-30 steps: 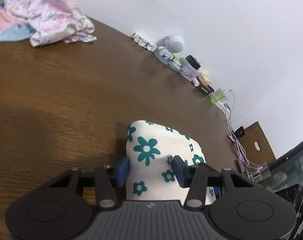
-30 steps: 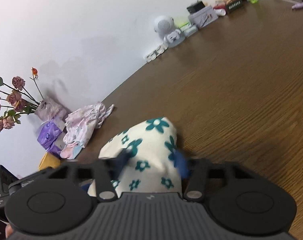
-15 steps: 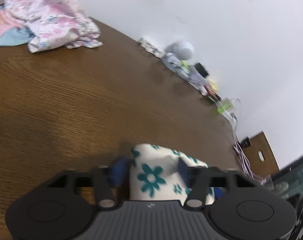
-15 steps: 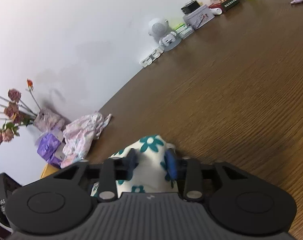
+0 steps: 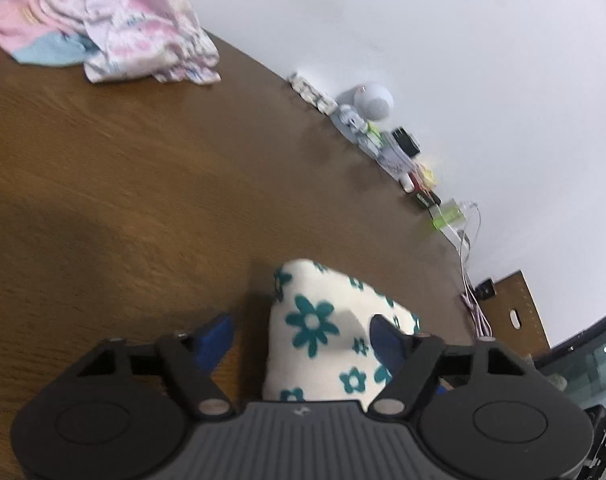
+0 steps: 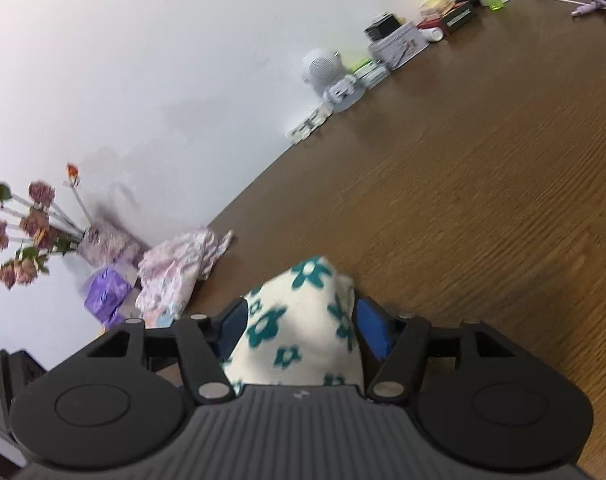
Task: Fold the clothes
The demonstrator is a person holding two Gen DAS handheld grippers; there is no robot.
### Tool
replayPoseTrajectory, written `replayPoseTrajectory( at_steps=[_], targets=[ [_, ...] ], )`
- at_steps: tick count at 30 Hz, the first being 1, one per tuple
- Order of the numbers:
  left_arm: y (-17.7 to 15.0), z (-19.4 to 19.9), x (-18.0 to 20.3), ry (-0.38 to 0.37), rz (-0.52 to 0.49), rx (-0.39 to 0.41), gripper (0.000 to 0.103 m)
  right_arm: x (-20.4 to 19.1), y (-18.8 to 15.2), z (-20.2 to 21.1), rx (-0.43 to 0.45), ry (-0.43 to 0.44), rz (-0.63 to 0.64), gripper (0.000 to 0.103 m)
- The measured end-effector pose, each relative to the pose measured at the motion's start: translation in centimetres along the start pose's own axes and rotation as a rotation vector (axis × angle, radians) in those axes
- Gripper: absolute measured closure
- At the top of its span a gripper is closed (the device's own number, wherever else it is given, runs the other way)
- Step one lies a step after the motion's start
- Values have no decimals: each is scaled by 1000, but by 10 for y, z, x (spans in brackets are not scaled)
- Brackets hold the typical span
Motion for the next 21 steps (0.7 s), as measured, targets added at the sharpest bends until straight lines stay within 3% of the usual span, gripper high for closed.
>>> replayPoseTrajectory(
  at_steps=[1,2,4,5,6,7,8,9,10,11,13,14,15,16,17,19,20,21],
  targets=[
    [-1,0,1,-7,0,0,61,0,-2,-1,-4,-5,5,71],
    [-2,-1,2,-14,-1,0,61,0,-3,-2,-6,-8,6,77],
    [-5,3,3,-10,-3,-1,47,2,-4,-1,-8,-10,-1,74],
    [-7,5,3,-7,-4,-1,25,3,-3,1,-4,-8,-9,63],
    [-10,7,3,-3,-6,-1,22,5,-3,4,-1,-7,-18,52],
    [-12,9,3,1,-7,-2,23,6,-4,6,2,-6,-18,41],
    [-14,11,4,4,-8,-2,31,7,-5,9,6,-6,-11,43],
    [-15,12,4,3,-8,-1,48,7,-6,11,9,-6,-4,47],
    [-17,13,4,0,-8,1,54,8,-8,11,7,-8,2,66],
    [-18,14,4,-4,-7,2,54,8,-10,11,3,-8,3,73],
    [-21,16,4,-12,-6,6,53,8,-12,12,-1,-3,-2,73],
    [-22,17,4,-16,-6,8,46,9,-13,12,-3,0,-4,71],
    [-23,18,4,-20,-6,10,35,9,-13,12,-5,2,-7,66],
    [-25,19,4,-24,-5,11,32,9,-15,13,-6,4,-8,49],
    [-26,20,4,-28,-5,13,32,10,-16,14,-7,6,-8,47],
    [-29,22,4,-36,-4,17,37,10,-18,16,-8,8,-7,51],
    [-30,23,4,-40,-3,18,57,11,-19,16,-8,10,-7,65],
    [-31,24,4,-41,-4,20,58,11,-20,17,-9,11,-7,71]
  ],
)
Point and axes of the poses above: each gripper's, at about its wrist camera, not at the fingertips, and z roughly against the way its jaws point, x to its right, y to its top, the point moved 3 cm from there along -z, roughly the way its jaws point, and after that the axes turned 14 degrees about -z, right-handed, at the moved point
